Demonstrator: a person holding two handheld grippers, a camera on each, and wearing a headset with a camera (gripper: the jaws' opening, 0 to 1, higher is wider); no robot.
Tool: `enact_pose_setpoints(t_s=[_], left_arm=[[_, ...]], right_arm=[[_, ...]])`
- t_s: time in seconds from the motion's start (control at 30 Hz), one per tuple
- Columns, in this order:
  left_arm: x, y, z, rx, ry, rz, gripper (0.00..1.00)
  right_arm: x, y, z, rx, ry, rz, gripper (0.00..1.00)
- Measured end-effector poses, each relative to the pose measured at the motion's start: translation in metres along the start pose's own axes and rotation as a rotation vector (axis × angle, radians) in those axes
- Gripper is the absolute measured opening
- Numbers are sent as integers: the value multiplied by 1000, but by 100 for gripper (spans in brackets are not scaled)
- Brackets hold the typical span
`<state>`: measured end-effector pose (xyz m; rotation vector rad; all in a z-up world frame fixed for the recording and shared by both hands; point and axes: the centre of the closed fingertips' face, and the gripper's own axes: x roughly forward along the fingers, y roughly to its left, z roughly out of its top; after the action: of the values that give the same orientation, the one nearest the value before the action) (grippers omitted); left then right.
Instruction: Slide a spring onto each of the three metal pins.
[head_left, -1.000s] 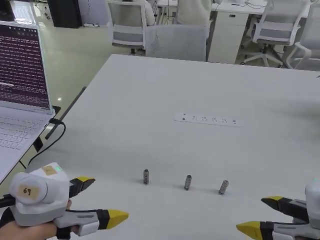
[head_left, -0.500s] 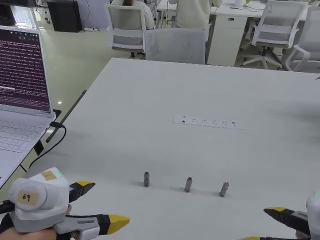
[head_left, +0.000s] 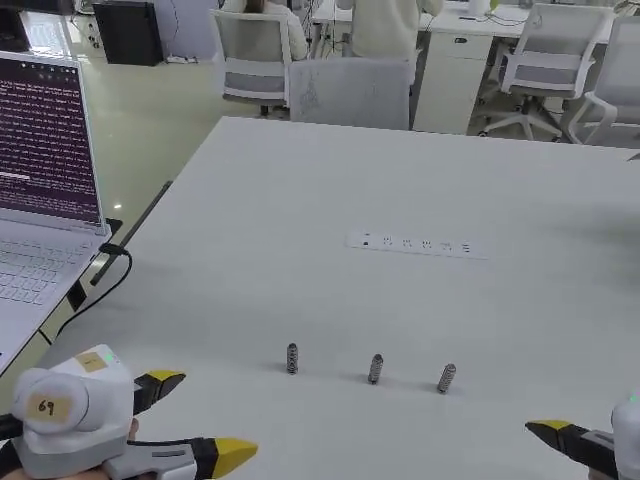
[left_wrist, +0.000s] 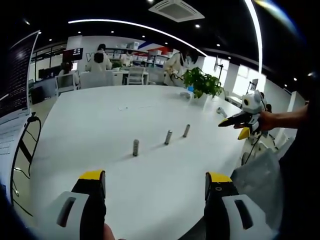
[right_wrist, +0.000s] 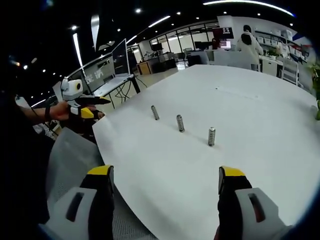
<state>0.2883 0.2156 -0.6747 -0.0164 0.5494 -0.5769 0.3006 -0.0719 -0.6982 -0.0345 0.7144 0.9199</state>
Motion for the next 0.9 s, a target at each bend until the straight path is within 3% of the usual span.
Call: enact_pose_setpoints(t_s=[0.9], left_arm=[[0,1,3,2,-3,3,78]], right_arm=[[-3,-3,3,8,-7,-5,87]])
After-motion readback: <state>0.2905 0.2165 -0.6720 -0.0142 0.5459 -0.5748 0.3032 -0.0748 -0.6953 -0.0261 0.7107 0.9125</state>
